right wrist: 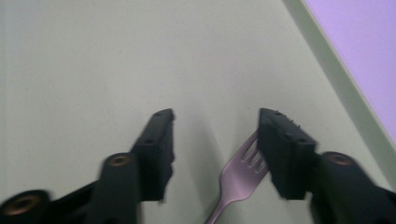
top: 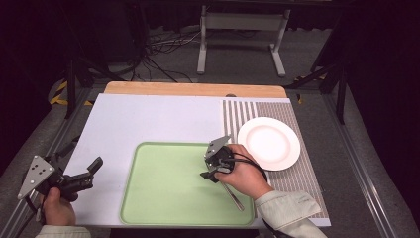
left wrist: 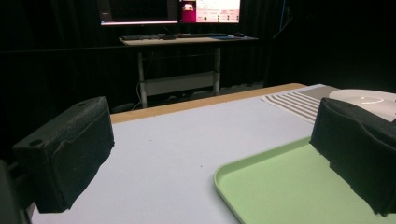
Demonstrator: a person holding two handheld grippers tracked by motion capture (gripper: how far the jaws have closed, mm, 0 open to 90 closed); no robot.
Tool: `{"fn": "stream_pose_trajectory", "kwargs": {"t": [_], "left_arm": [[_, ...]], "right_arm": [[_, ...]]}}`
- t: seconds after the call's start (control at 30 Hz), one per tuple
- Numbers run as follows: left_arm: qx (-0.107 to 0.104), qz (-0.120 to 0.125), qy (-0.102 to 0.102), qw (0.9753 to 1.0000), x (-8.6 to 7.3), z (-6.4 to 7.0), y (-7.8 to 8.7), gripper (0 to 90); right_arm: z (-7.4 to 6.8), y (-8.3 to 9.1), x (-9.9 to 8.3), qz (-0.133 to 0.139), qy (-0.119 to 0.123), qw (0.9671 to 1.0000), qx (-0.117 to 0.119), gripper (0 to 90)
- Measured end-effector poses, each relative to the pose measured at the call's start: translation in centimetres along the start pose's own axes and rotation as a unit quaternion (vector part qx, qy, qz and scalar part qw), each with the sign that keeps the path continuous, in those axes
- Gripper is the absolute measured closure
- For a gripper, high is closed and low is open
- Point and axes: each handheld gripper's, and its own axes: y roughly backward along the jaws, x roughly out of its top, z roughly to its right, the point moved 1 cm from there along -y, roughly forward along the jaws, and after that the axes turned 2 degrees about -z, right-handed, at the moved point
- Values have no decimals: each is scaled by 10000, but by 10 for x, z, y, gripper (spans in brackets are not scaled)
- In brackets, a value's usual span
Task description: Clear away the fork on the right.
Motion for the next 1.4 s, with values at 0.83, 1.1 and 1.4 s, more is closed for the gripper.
{"fn": "stream_pose_trajectory", "kwargs": {"t": [0.83, 1.1, 1.4], "left_arm": [[0, 16, -3, 10000, 1, -1, 1, 2], [-4, 10, 3, 10000, 1, -1, 1, 2], [1, 17, -3, 10000, 1, -1, 1, 2]], "right_arm": [[8, -26, -5, -163, 112, 9998, -17, 900], [12, -26, -9, -140, 50, 9998, -89, 900], [20, -23, -16, -171, -102, 9995, -243, 900]]}}
